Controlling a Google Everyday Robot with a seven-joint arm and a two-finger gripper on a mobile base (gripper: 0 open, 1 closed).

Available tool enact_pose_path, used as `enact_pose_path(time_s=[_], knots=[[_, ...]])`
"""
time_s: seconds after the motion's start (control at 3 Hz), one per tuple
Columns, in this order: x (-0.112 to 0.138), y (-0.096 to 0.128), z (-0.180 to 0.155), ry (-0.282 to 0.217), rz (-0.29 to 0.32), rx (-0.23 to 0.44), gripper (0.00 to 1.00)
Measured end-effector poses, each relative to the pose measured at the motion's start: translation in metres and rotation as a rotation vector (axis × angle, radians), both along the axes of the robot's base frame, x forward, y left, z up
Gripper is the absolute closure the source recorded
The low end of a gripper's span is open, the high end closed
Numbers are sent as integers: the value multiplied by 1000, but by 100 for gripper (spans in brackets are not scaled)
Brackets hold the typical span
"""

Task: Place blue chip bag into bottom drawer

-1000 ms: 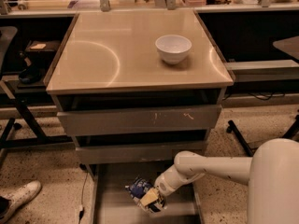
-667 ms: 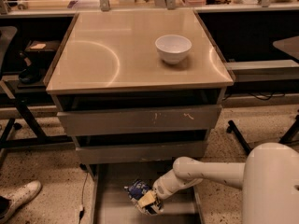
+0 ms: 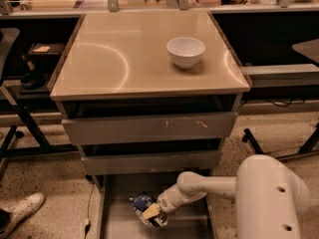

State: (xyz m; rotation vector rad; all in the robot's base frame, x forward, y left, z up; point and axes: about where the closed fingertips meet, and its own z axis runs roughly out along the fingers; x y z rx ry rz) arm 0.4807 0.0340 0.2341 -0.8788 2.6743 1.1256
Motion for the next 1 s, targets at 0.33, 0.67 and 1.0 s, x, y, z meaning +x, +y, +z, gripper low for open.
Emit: enact_pose_path(time_s=[0.33,0.67,1.0], knots=[[6,7,-27,30,-10,5,100],[8,12,-44,50,-15,16,100],[9,12,-46,50,-17,16,82]])
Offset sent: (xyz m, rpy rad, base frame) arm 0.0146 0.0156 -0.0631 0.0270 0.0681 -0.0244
